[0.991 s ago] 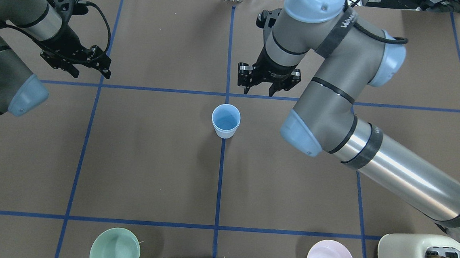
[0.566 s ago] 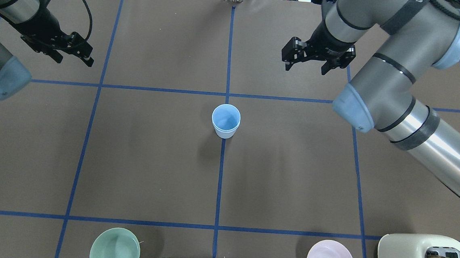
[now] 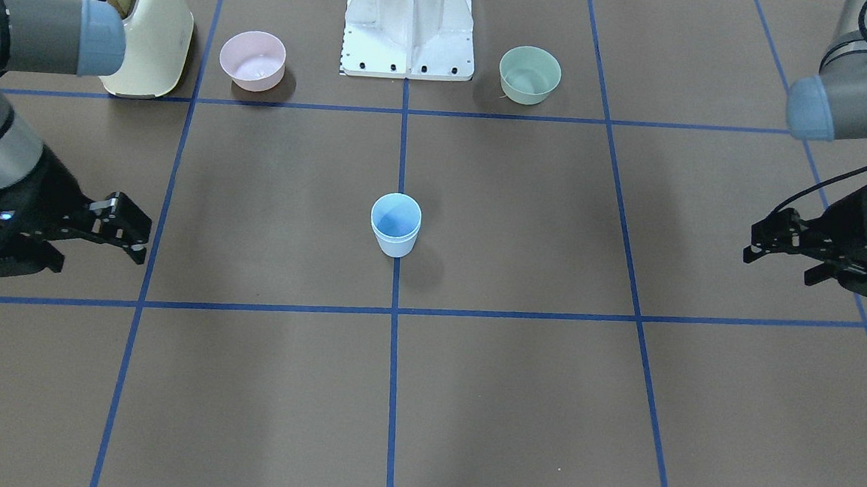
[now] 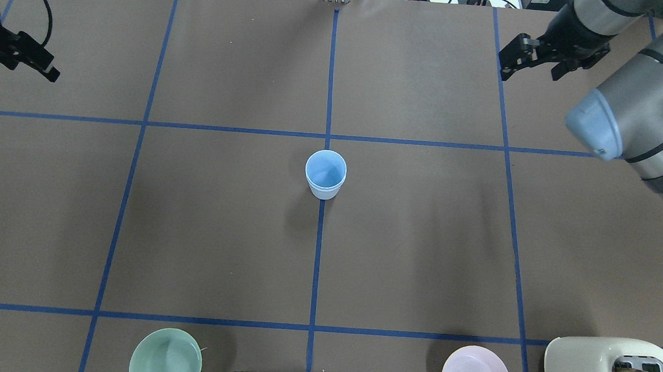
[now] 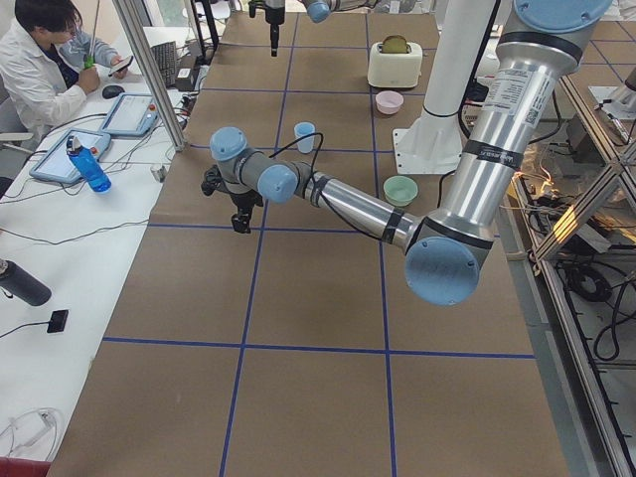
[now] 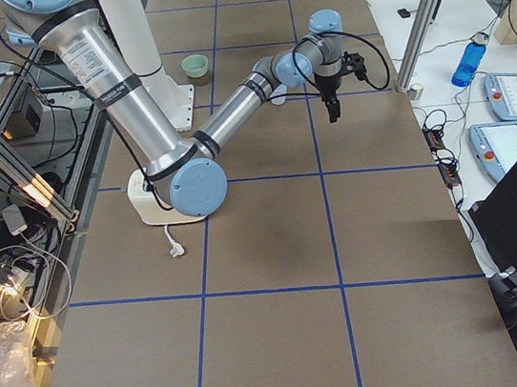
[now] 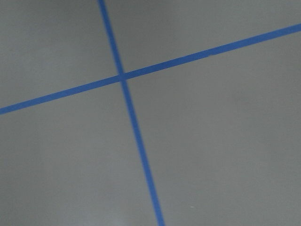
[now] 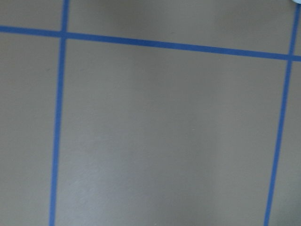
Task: Stack blue cups with both arms
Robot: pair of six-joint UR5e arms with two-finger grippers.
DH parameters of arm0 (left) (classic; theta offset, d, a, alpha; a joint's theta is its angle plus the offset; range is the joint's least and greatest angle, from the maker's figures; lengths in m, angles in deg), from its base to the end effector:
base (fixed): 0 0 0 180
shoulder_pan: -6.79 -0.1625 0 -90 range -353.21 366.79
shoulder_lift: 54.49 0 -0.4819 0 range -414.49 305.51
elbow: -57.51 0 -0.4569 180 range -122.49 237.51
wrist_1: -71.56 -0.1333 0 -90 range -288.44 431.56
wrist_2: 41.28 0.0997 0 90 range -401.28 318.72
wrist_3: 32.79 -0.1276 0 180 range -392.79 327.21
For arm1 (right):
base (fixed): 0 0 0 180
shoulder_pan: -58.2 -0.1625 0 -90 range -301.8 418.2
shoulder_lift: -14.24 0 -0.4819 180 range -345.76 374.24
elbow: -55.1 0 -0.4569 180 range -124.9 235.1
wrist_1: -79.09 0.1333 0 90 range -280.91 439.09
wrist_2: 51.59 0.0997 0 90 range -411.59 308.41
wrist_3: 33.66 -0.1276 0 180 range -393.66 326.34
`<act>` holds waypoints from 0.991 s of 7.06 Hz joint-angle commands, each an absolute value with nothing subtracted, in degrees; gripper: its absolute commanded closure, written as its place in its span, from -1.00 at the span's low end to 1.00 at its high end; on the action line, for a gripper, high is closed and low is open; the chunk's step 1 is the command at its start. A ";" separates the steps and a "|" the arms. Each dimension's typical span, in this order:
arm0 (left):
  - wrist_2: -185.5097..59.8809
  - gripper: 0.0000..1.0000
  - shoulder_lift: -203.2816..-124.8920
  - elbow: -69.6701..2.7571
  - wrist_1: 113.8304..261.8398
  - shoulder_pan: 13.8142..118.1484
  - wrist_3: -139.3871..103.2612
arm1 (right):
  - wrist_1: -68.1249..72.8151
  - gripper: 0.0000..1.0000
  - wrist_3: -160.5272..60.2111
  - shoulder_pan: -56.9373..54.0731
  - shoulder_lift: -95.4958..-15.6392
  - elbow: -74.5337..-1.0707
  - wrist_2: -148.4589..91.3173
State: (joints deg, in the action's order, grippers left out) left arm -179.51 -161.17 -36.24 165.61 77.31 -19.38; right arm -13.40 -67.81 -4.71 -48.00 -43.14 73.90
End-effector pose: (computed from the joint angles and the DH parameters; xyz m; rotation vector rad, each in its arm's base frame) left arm 0.1950 -0.6655 0.5007 0.1509 0.9103 0.2781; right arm -0.2818 -0.6810 0.3520 0.1804 -0.8047 -0.0649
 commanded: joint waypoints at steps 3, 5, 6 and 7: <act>-180.59 -0.98 -154.43 -35.13 164.72 85.08 -31.28 | -13.37 -0.99 -63.28 -18.85 -64.55 -43.07 77.34; -180.59 -0.98 -153.81 -32.76 162.53 87.37 -35.51 | -13.28 -0.99 -52.89 -25.18 -73.70 -43.07 78.39; -180.67 -0.98 -153.20 -32.84 160.70 87.73 -35.95 | -13.37 -0.99 -45.86 -28.43 -76.61 -43.07 78.48; -180.68 -0.98 -151.63 -33.27 160.42 88.17 -36.04 | -13.80 -0.99 -44.31 -30.03 -77.60 -43.42 79.27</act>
State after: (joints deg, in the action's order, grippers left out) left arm -180.65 -153.04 -33.08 161.38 87.55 -35.55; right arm -13.45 -48.69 -27.27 -75.18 -43.17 78.57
